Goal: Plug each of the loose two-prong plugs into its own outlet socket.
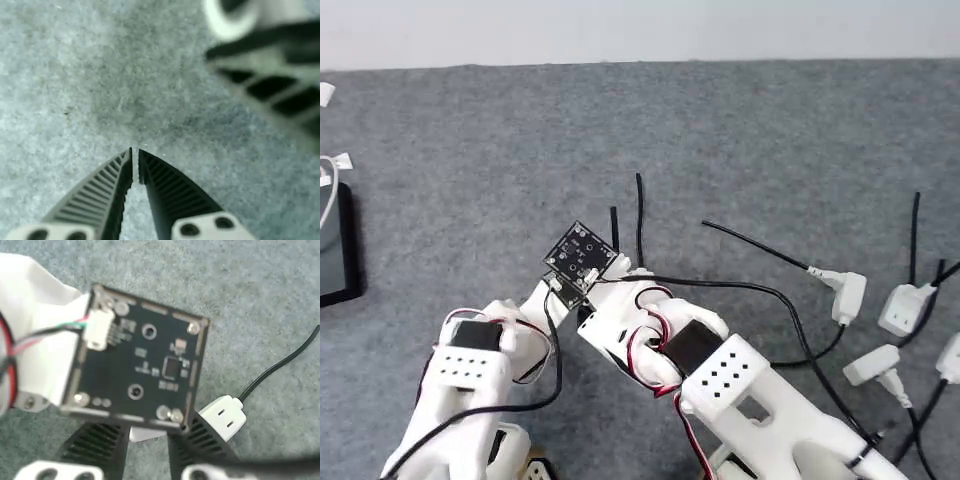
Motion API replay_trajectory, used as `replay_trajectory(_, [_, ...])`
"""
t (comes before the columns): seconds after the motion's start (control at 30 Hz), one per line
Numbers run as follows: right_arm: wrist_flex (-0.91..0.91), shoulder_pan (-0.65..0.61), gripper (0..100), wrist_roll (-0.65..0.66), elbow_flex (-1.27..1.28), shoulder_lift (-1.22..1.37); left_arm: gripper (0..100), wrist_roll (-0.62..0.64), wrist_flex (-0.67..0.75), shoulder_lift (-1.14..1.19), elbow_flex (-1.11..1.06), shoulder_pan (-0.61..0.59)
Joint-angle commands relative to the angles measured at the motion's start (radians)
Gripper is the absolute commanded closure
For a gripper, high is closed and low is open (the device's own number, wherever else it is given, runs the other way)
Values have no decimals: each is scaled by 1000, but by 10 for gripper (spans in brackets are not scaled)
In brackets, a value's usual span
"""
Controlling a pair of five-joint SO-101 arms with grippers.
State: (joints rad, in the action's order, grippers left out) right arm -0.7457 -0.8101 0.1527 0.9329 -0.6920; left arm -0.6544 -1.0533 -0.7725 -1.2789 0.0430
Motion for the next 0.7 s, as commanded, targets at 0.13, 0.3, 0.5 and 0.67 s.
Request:
replay_trajectory(0.13, [68,166,991,-140,-52,13,987,38,37,-12,13,0])
replay_trajectory(0.3, [171,277,991,-227,-21,15,987,38,37,-12,12,-2])
replay_trajectory(0.5, [354,329,991,-290,75,18,987,38,37,-14,10,-2])
replay_trajectory(0.67, [415,331,991,-322,78,125,987,38,37,-14,12,-28])
